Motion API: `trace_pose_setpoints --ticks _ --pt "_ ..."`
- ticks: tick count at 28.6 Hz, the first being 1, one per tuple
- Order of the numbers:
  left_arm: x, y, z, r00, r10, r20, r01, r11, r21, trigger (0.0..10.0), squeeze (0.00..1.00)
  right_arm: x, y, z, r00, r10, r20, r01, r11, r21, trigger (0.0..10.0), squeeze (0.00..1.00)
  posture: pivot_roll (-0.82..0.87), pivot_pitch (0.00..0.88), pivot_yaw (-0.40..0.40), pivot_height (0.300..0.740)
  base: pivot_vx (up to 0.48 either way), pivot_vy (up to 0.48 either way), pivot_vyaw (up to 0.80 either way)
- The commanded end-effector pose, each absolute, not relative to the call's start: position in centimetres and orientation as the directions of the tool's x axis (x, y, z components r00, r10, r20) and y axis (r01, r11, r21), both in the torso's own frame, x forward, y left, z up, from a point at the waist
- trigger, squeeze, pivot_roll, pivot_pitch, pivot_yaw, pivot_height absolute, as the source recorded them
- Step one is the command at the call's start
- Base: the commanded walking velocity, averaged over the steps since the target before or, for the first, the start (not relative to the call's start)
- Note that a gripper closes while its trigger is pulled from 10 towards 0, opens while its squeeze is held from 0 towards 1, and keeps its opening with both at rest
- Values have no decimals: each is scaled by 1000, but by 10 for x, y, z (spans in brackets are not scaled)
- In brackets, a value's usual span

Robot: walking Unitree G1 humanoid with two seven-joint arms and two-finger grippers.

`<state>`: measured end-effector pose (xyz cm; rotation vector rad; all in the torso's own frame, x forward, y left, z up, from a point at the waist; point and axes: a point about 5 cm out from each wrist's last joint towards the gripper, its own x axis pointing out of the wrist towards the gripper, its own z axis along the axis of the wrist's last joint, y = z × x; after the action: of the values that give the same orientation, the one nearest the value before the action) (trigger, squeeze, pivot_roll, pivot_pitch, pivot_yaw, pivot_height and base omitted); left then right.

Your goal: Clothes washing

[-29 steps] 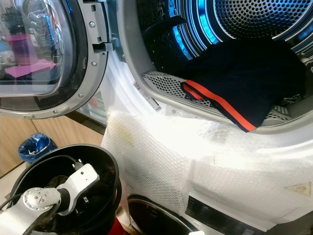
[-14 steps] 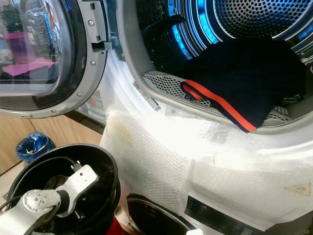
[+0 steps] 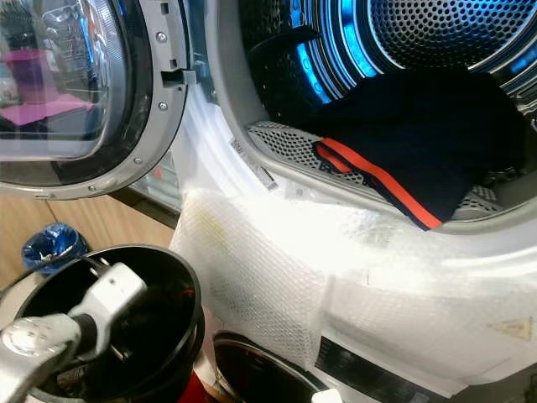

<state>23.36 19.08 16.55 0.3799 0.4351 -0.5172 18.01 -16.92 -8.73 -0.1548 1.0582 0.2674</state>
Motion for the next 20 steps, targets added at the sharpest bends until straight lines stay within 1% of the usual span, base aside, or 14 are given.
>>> trace_pose_setpoints --ticks 1,2,4,5,6,7,10,11,13,15,17,19,20 --pt "226 192 192 777 -460 -430 596 758 265 0 0 182 -167 -86 456 160 -876 -318 948 8 10000 0 237 0 -94 740 0 0 0" --pt "220 191 203 749 -518 -413 645 711 278 0 0 185 -163 -85 465 181 -867 -325 946 24 10000 0 244 0 -92 740 0 0 0" --pt "219 191 205 743 -530 -410 655 702 280 0 0 186 -163 -85 467 185 -865 -325 945 27 10000 0 244 0 -92 740 0 0 0" --pt "216 192 216 716 -572 -401 694 645 319 0 0 190 -161 -82 482 197 -854 -314 948 41 10000 0 248 0 -84 740 0 0 0" --pt "216 192 216 716 -572 -401 694 645 319 0 0 190 -161 -82 482 197 -854 -314 948 41 10000 0 248 0 -84 740 0 0 0" --pt "210 190 225 659 -634 -405 752 559 348 0 0 194 -160 -81 493 211 -844 -313 948 54 10000 0 251 0 -80 740 0 0 0" --pt "201 184 237 556 -723 -411 830 451 328 0 0 197 -159 -78 502 239 -831 -327 942 73 10000 0 245 0 -71 740 0 0 0" --pt "202 184 246 537 -735 -414 840 421 343 0 0 199 -159 -77 508 258 -822 -336 938 87 10000 0 243 0 -66 740 0 0 0" --pt "204 186 250 535 -734 -418 840 412 352 0 0 200 -159 -76 510 264 -818 -338 937 92 10000 0 243 0 -63 740 0 0 0" --pt "208 189 256 524 -735 -430 845 387 368 0 0 203 -162 -75 513 260 -818 -343 936 83 10000 0 238 0 -52 740 0 0 0" --pt "210 189 258 505 -742 -442 855 357 376 0 0 206 -162 -72 518 285 -806 -357 929 100 10000 0 229 0 -44 740 0 0 0" --pt "213 186 259 477 -763 -437 868 330 372 0 0 210 -162 -69 521 324 -789 -389 913 118 10000 0 220 0 -39 740 0 0 0" --pt "214 182 260 446 -788 -424 882 306 358 0 0 212 -164 -66 513 362 -778 -428 894 134 10000 0 210 0 -34 740 0 0 0"
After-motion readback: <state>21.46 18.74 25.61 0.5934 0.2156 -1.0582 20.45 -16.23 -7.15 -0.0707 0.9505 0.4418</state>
